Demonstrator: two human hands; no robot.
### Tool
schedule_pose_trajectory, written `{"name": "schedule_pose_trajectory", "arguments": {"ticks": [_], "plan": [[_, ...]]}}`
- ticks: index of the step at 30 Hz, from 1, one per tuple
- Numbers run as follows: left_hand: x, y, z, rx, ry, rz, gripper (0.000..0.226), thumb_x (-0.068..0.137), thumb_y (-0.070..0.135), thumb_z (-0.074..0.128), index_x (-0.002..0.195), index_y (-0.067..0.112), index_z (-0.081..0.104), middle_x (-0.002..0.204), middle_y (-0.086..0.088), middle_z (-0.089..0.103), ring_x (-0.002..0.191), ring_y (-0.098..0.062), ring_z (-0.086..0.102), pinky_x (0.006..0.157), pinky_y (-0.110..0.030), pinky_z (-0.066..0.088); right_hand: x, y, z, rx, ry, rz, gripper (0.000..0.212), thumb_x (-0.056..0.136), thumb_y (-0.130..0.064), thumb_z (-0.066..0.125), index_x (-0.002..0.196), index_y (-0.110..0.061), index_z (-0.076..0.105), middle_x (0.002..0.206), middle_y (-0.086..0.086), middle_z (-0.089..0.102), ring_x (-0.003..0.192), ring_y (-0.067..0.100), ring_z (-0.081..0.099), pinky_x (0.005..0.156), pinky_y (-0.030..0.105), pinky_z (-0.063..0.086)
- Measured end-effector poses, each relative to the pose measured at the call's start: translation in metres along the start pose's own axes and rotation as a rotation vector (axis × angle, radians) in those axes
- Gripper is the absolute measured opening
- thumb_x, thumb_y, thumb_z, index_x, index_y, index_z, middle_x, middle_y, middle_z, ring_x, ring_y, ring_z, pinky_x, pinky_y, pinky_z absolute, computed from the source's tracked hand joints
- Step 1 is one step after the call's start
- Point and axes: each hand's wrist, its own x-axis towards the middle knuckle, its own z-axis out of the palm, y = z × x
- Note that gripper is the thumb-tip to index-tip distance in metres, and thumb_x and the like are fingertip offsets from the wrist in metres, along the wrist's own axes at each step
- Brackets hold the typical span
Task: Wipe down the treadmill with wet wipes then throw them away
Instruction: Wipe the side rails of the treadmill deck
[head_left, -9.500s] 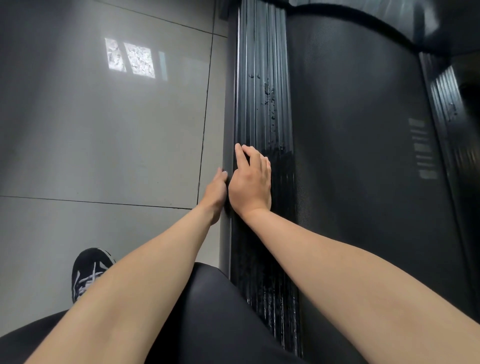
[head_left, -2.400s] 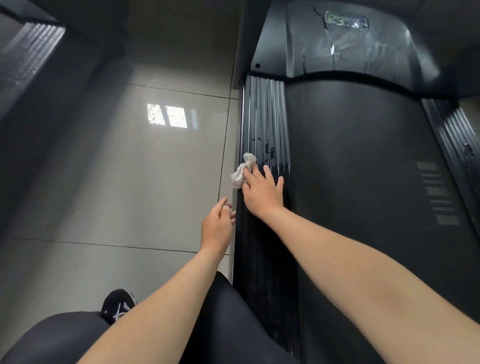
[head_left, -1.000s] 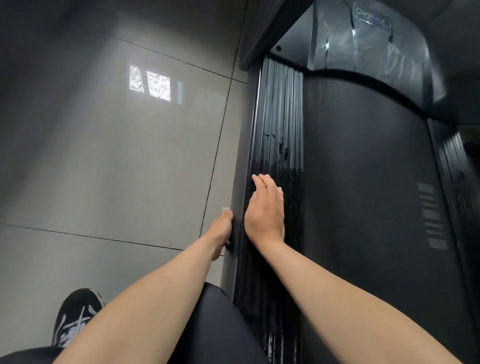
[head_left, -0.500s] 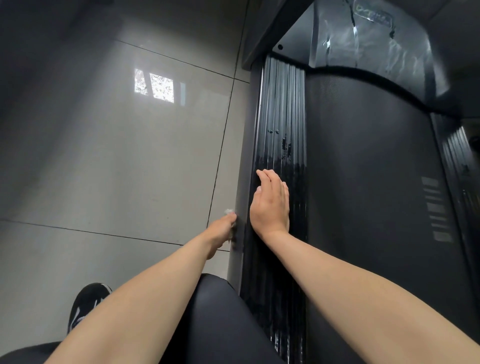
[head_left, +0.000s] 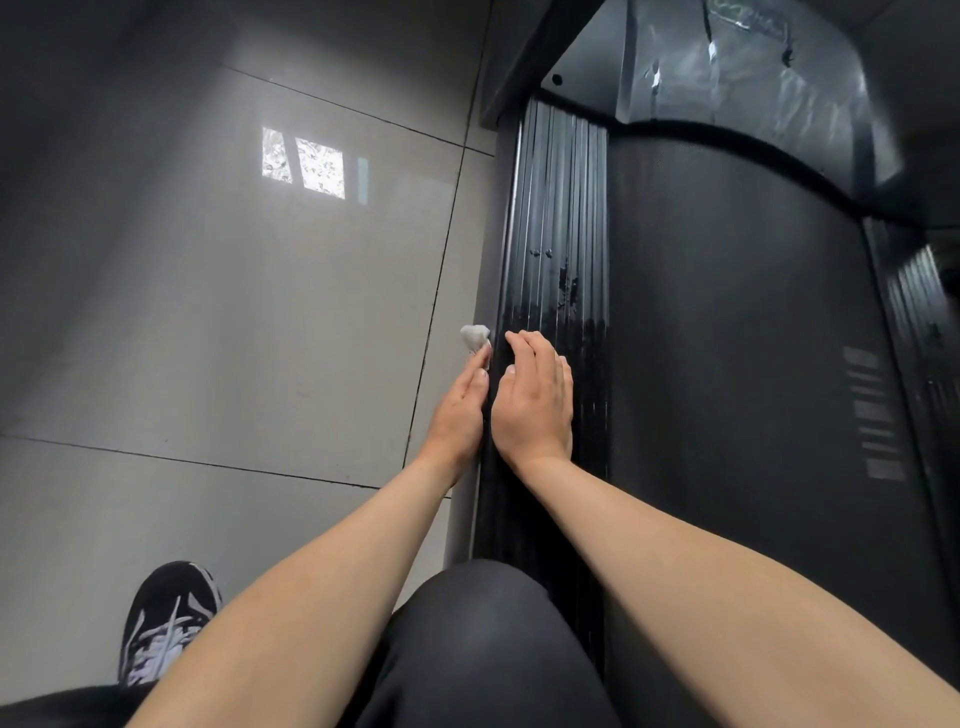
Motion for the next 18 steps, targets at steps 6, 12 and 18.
{"name": "schedule_pose_trajectory", "arguments": {"ticks": [6, 12, 18], "plan": [[0.021, -0.013, -0.006, 0.009, 0.116, -0.265, 0.049, 0.109, 0.042, 0.034, 0.151, 0.021, 0.045, 0.157, 0.005, 0.043, 0.144, -0.011, 0.038, 0.118, -0.027, 0.03, 0.0, 0.002, 0.001, -0.011, 0.001, -0.009, 0.045, 0.099, -0.014, 0.04, 0.144, -0.014, 0.05, 0.149, 0.001, 0.044, 0.144, 0.017, 0.033, 0.125, 0.044, 0.013], [0.018, -0.015, 0.0, -0.055, 0.18, -0.416, 0.049, 0.108, 0.044, 0.036, 0.122, 0.006, 0.064, 0.103, -0.001, 0.07, 0.086, -0.007, 0.062, 0.074, -0.024, 0.049, 0.0, 0.0, -0.001, -0.022, -0.016, -0.008, 0.046, 0.1, -0.014, 0.04, 0.145, -0.015, 0.049, 0.15, 0.0, 0.044, 0.146, 0.017, 0.031, 0.126, 0.041, 0.01], [0.032, 0.024, 0.012, -0.14, 0.158, -0.077, 0.036, 0.106, 0.029, 0.048, 0.138, 0.024, 0.062, 0.141, 0.009, 0.061, 0.129, -0.003, 0.056, 0.11, -0.026, 0.042, 0.001, -0.002, -0.002, -0.049, -0.034, 0.004, 0.048, 0.099, -0.013, 0.039, 0.147, -0.015, 0.046, 0.152, 0.001, 0.041, 0.147, 0.017, 0.028, 0.126, 0.043, 0.01]]}}
